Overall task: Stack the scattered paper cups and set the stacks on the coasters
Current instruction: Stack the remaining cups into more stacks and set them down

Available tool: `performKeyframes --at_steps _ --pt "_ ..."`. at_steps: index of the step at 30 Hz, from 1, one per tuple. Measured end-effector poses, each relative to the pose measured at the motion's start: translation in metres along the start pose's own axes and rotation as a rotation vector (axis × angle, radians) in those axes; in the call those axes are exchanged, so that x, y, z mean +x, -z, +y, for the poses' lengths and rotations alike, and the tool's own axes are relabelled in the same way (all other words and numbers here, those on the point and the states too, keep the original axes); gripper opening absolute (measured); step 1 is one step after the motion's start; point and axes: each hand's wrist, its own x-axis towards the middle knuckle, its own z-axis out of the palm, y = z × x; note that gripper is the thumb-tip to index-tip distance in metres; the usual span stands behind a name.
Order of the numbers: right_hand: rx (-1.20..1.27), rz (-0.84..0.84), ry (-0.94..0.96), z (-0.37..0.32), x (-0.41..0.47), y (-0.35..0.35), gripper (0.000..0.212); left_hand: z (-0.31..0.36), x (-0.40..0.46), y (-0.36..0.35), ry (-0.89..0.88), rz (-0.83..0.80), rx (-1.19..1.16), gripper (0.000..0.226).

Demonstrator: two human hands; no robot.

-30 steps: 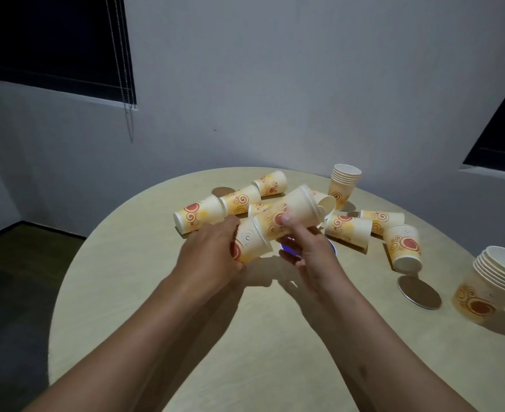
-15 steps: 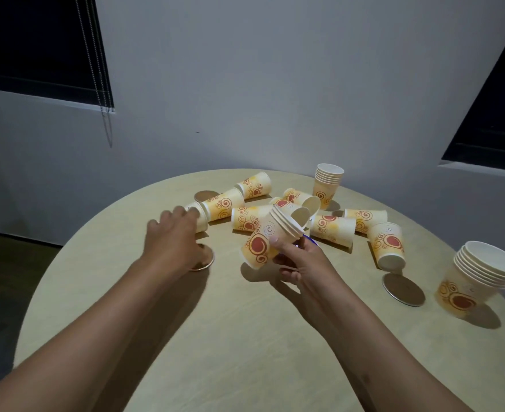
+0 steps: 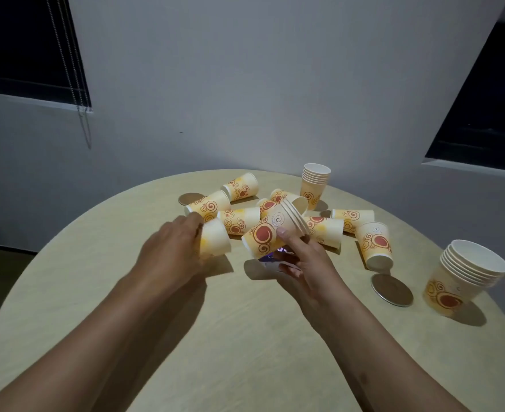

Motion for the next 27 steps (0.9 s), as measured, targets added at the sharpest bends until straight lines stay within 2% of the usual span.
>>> performKeyframes --at_steps 4,7,8,10,12,17,27 --pt "0.021 0.021 0.037 -0.008 -0.006 0.007 0.038 0.035 -0.011 -0.009 -0.033 -0.057 -0.161 0.055" --pt "-0.101 -0.054 0.018 -0.013 -0.013 0.007 0.033 0.060 -0.014 -0.020 -0.023 -0.100 -0.358 0.057" --pt "-0.168 -0.115 -0.001 -0.014 -0.017 0.005 0.037 0.067 -0.014 -0.023 -0.010 -0.107 -0.434 0.057" --pt "-0.225 -0.210 -0.040 -0.015 -0.024 0.004 0.060 0.078 -0.015 -0.028 0.022 -0.118 -0.537 0.058" --pt "-0.203 -0.209 -0.044 -0.017 -0.028 0.007 0.072 0.087 -0.016 -0.032 0.044 -0.119 -0.602 0.060" --pt "-0.125 -0.133 -0.042 -0.014 -0.028 0.017 0.043 0.105 -0.015 -0.037 0.056 -0.099 -0.663 0.061" --pt "-0.081 -0.083 -0.083 -0.009 -0.023 0.027 0.051 0.107 -0.009 -0.047 0.039 -0.099 -0.607 0.066"
